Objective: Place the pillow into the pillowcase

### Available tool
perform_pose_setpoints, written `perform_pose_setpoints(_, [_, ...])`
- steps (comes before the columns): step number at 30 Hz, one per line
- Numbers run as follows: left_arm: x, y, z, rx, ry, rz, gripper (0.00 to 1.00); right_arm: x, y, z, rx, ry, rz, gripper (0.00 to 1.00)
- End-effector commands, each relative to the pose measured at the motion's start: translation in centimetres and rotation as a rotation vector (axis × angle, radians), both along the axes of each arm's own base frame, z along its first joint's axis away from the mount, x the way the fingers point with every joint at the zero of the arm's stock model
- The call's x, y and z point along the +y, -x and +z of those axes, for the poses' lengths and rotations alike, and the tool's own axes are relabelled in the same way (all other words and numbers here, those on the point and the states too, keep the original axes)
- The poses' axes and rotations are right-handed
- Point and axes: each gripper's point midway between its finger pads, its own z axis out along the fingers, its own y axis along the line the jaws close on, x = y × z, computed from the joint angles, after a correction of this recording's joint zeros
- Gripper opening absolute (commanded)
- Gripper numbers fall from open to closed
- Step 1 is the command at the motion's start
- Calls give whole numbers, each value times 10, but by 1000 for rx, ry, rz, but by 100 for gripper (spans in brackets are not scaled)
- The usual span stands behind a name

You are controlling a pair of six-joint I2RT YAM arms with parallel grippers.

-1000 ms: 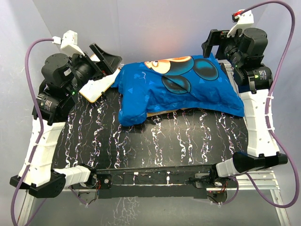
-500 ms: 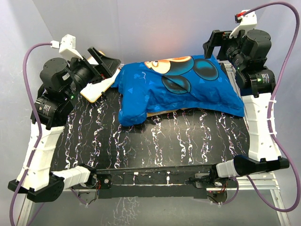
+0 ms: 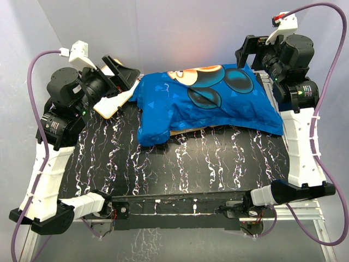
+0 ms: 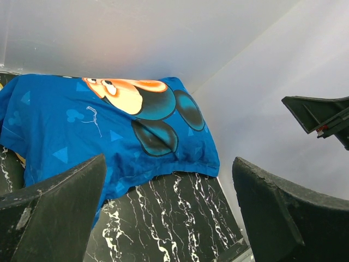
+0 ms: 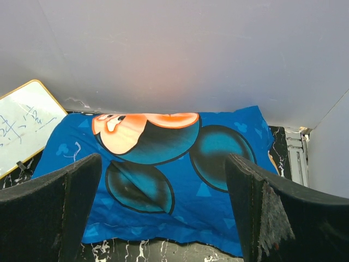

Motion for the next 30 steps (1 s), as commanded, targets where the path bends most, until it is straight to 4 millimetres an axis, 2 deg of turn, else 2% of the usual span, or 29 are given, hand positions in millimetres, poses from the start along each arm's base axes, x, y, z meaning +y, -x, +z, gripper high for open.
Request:
perform_pose_setpoints(1, [4, 5, 8, -36, 7, 8, 97, -3, 9, 25, -88, -14, -13, 98])
perform_pose_setpoints(30, [1, -2, -5, -14, -10, 5, 97, -5, 8, 20, -81, -1, -19, 98])
